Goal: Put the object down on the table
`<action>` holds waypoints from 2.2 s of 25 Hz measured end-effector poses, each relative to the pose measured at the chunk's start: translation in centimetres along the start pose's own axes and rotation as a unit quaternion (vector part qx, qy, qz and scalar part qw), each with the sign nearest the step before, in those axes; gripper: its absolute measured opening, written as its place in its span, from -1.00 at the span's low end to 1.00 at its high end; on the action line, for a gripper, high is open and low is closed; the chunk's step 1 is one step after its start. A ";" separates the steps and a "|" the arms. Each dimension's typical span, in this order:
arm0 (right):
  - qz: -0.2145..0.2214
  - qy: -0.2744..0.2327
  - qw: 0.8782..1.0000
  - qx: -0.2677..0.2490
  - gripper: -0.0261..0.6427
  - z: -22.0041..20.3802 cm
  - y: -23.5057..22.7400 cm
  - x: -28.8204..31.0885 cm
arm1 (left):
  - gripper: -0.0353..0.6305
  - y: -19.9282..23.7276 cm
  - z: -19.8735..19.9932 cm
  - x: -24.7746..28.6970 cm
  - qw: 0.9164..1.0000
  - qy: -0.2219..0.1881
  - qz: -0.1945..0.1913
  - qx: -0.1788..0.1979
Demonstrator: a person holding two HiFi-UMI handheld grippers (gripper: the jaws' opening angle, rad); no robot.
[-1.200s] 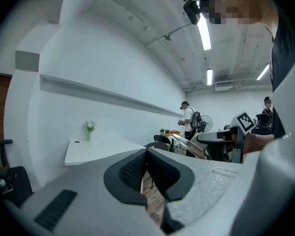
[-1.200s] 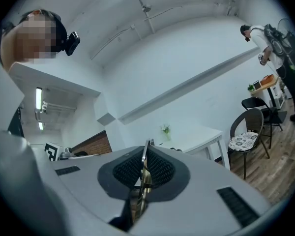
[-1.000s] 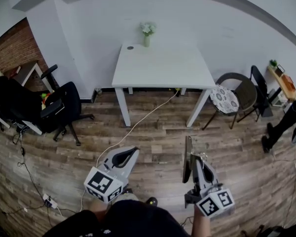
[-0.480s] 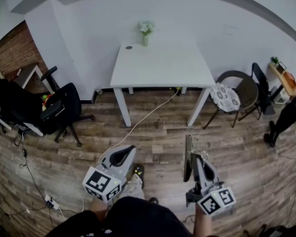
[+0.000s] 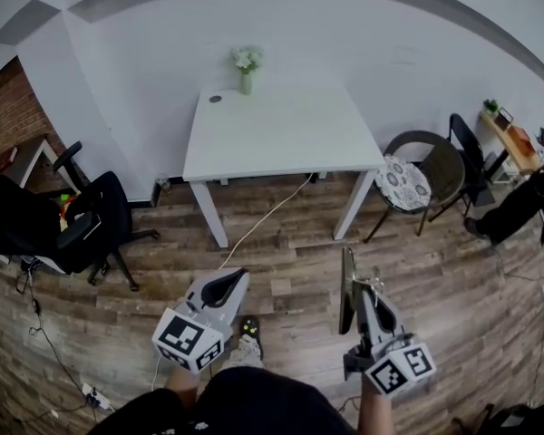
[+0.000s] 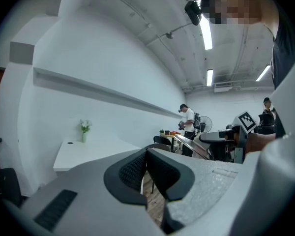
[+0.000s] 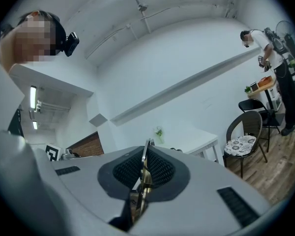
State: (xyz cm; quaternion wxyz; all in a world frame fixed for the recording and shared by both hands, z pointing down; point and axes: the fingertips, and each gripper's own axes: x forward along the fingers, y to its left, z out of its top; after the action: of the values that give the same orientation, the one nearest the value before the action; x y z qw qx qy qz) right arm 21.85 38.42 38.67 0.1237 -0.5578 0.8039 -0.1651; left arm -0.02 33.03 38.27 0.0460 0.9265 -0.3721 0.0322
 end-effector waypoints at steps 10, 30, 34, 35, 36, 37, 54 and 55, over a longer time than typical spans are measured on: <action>-0.023 0.007 1.000 0.002 -0.90 0.6 -1.8 8.3 | -0.90 7.2 0.3 5.9 1.000 0.006 -0.019 -0.013; -0.057 0.002 0.998 -0.016 -0.90 2.0 -3.2 22.1 | -0.90 20.4 0.9 13.2 0.999 0.015 -0.046 -0.014; -0.061 0.000 0.998 -0.020 -0.90 1.9 -3.0 24.6 | -0.90 23.0 1.4 13.9 0.999 0.009 -0.047 -0.015; -0.061 -0.001 0.998 -0.021 -0.90 1.9 -2.9 25.2 | -0.90 23.6 1.5 14.1 0.999 0.007 -0.047 -0.016; -0.060 -0.002 0.998 -0.021 -0.90 1.9 -2.9 25.7 | -0.90 24.1 1.5 14.2 0.999 0.006 -0.048 -0.018; -0.059 -0.003 0.998 -0.022 -0.90 2.0 -2.9 26.2 | -0.90 24.5 1.4 14.4 0.999 0.006 -0.048 -0.022; -0.022 0.012 1.000 -0.019 -0.90 2.0 -5.4 35.0 | -0.90 30.8 0.8 17.5 1.000 0.008 -0.001 -0.028; -0.017 0.012 1.000 -0.018 -0.90 2.1 -5.8 35.9 | -0.90 31.3 1.0 17.9 1.000 0.007 0.004 -0.025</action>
State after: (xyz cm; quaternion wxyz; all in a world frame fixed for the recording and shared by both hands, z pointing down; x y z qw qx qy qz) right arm 15.15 2.61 38.52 0.1007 -0.5714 0.7987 -0.1592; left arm -8.77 -1.91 40.87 0.0717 0.9233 -0.3762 0.0299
